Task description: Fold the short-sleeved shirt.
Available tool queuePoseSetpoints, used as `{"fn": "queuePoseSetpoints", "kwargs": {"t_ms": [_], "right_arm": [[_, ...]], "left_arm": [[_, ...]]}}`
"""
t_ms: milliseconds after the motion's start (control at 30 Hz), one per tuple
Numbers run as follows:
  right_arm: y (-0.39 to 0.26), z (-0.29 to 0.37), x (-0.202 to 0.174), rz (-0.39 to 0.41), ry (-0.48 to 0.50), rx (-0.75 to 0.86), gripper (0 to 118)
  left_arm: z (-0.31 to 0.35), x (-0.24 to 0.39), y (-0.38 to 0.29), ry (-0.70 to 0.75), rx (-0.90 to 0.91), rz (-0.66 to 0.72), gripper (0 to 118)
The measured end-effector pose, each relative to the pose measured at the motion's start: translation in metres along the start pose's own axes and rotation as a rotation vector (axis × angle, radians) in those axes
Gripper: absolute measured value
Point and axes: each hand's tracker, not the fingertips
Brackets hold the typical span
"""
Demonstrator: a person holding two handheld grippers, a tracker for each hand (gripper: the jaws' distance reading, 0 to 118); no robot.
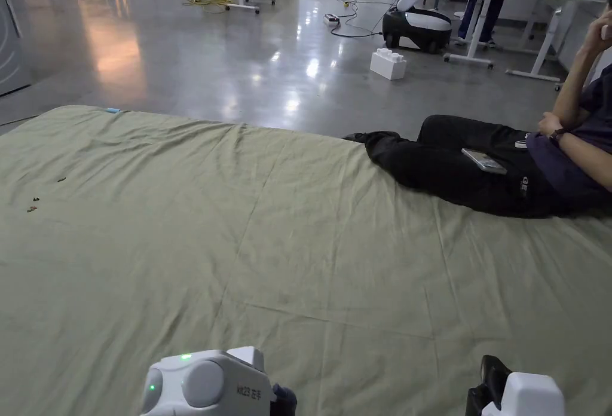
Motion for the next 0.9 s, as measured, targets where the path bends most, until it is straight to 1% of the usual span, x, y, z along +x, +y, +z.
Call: {"fn": "queuePoseSetpoints", "kwargs": {"t_ms": [200,300,333,433,467,600,700,733,800,833,867,900], "right_arm": [[-0.004,0.001,0.003,0.001,-0.003,-0.007,2],[-0.004,0.001,0.004,-0.003,-0.005,-0.010,2],[-0.005,0.001,0.004,-0.004,-0.005,-0.010,2],[-0.006,0.001,0.006,-0.003,-0.005,-0.012,2],[-0.006,0.002,0.006,-0.002,-0.006,-0.013,2],[-0.007,0.003,0.009,-0.001,-0.006,-0.014,2],[-0.007,0.003,0.012,-0.008,-0.009,-0.015,2],[-0.007,0.004,0.012,-0.009,-0.011,-0.016,2],[-0.008,0.004,0.013,-0.012,-0.012,-0.018,2],[-0.008,0.004,0.013,-0.014,-0.012,-0.020,2],[-0.009,0.004,0.013,-0.015,-0.013,-0.022,2],[-0.010,0.004,0.013,-0.016,-0.012,-0.023,2]], "left_arm": [[-0.021,0.005,-0.018,0.030,-0.063,-0.017,10],[-0.026,0.002,-0.019,0.026,-0.068,-0.001,16],[-0.026,0.002,-0.019,0.020,-0.070,-0.002,22],[-0.019,-0.002,-0.019,-0.021,-0.038,0.022,50],[-0.015,-0.002,-0.018,-0.032,-0.032,0.025,54],[0.011,-0.008,-0.011,-0.075,0.012,0.021,55],[0.031,-0.015,-0.005,-0.133,0.038,0.004,54],[0.035,-0.016,-0.004,-0.126,0.040,0.003,54],[0.039,-0.018,-0.004,-0.121,0.045,-0.034,49],[0.038,-0.018,-0.006,-0.089,0.050,-0.056,46],[0.035,-0.018,-0.009,-0.057,0.039,-0.073,40],[0.030,-0.017,-0.012,-0.028,0.027,-0.090,27]]}}
